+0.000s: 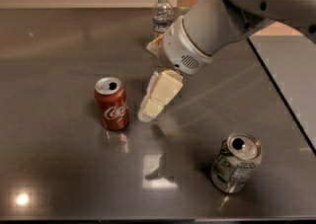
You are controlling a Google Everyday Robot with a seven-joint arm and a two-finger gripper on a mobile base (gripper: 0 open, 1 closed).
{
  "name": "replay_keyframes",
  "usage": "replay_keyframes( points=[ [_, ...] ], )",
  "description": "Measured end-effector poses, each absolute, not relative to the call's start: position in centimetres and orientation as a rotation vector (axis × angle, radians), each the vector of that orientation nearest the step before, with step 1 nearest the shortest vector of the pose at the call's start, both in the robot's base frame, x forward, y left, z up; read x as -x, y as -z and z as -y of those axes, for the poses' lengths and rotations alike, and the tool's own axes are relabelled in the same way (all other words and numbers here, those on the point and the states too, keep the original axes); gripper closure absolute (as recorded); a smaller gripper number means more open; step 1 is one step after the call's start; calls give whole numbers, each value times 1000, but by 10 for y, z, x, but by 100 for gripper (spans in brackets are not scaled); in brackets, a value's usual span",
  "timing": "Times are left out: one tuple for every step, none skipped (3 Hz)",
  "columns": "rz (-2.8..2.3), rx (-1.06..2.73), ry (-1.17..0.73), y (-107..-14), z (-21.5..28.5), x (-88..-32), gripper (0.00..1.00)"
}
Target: Pick coke can
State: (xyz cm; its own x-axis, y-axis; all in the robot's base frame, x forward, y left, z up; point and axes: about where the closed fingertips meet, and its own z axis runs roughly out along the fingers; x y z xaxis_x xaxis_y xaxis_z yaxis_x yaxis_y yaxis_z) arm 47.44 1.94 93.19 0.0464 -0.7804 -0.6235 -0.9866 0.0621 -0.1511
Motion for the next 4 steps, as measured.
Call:
replay_keyframes(
  points=[
    [-1772, 1772, -513, -919, -42, -476, 0],
    [-1781, 1782, -548, -907, -60, -476, 0],
    [-1782, 1795, -576, -900, -77, -473, 0],
    [-1783, 1806, -595, -895, -90, -472, 0]
  ],
)
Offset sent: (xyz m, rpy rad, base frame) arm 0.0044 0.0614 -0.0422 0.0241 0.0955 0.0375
